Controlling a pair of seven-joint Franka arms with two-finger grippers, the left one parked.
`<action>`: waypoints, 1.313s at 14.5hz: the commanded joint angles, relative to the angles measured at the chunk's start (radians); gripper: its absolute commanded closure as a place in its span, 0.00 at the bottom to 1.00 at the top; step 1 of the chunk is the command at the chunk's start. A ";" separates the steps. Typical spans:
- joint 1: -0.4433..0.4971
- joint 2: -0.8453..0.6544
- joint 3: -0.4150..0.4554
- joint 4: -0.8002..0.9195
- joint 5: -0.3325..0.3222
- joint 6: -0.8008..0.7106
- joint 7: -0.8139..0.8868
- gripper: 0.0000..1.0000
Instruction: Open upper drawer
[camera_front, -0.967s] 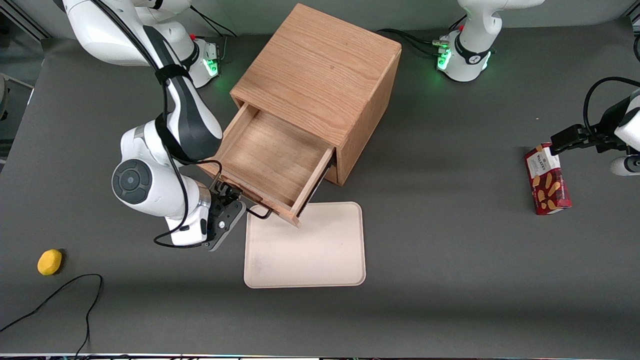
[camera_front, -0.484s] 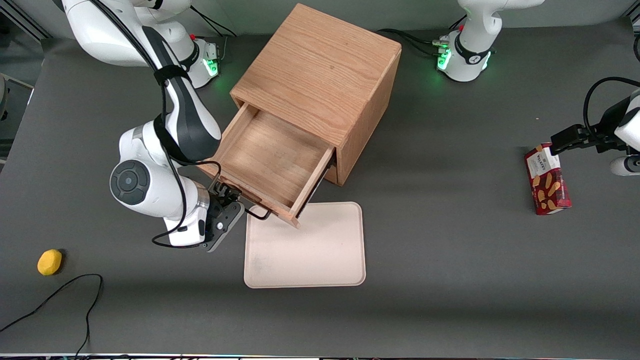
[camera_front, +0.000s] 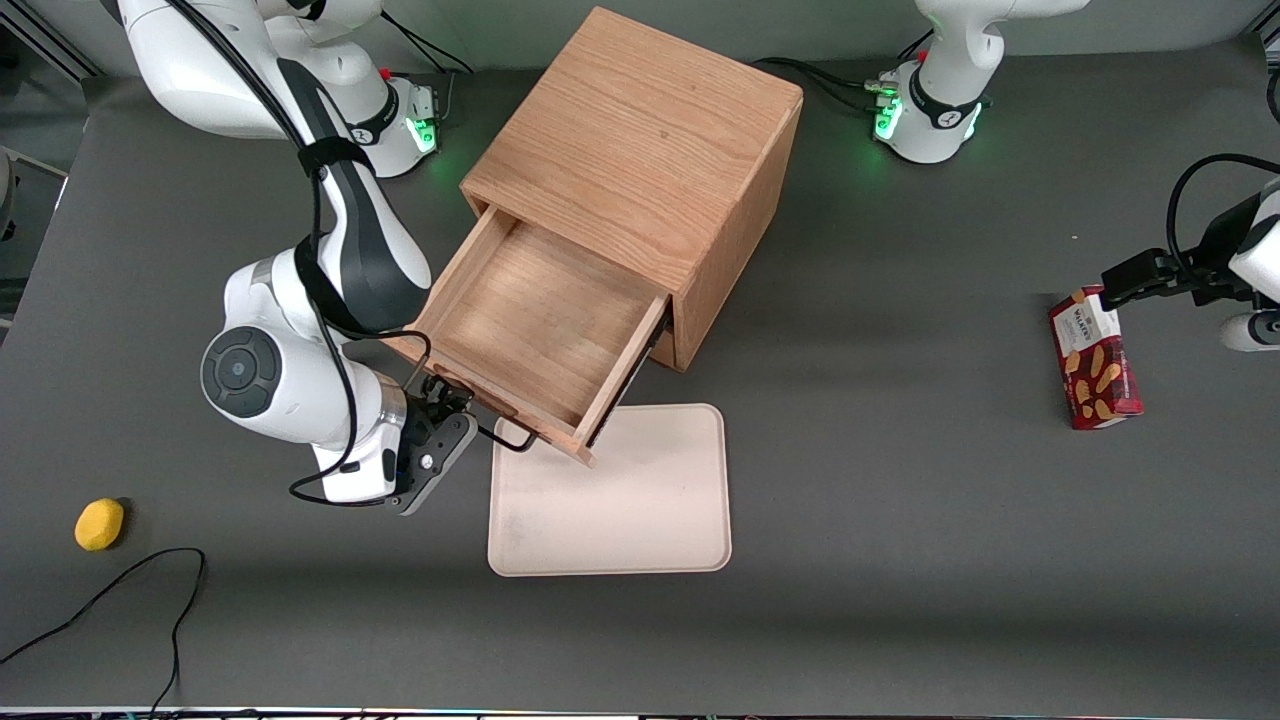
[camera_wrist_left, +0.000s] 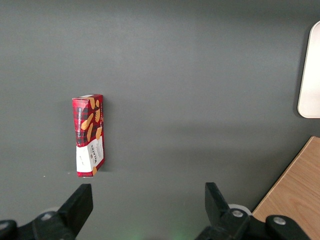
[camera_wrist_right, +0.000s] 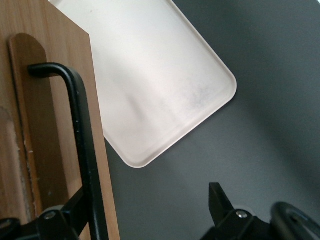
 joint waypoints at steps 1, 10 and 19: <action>-0.019 0.029 -0.001 0.048 0.020 -0.014 -0.038 0.00; -0.039 0.054 -0.001 0.086 0.025 -0.015 -0.074 0.00; -0.061 0.025 -0.004 0.221 0.022 -0.234 -0.062 0.00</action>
